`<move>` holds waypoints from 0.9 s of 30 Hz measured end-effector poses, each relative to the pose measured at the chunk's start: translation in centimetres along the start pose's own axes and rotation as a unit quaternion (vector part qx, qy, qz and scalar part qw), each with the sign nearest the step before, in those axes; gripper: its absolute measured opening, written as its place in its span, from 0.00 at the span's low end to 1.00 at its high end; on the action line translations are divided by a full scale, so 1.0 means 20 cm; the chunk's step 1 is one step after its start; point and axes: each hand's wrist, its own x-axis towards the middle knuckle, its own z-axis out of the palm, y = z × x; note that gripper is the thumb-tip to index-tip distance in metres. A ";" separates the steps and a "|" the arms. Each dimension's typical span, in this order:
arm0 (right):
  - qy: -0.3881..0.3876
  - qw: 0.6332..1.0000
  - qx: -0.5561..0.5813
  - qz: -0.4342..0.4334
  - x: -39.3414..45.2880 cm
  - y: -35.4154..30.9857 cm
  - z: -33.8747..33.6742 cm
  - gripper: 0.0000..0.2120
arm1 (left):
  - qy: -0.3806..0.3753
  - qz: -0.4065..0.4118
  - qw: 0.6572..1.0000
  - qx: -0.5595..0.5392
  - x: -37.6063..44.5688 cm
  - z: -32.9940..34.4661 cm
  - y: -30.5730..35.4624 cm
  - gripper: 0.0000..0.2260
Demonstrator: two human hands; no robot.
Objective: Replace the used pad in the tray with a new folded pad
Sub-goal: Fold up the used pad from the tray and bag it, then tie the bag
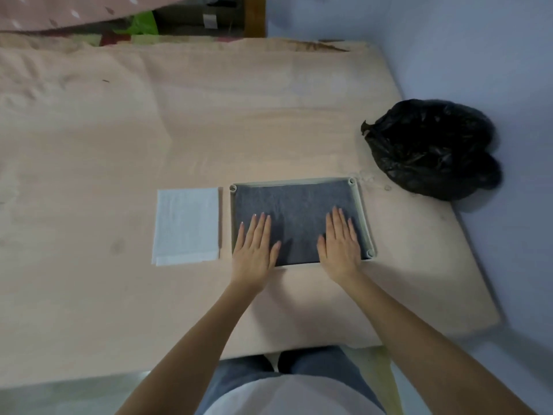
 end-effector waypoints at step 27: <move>0.093 0.988 0.120 0.039 -0.14 0.38 -0.04 0.11 | 0.009 0.039 0.999 0.017 0.09 -0.05 0.33 0.24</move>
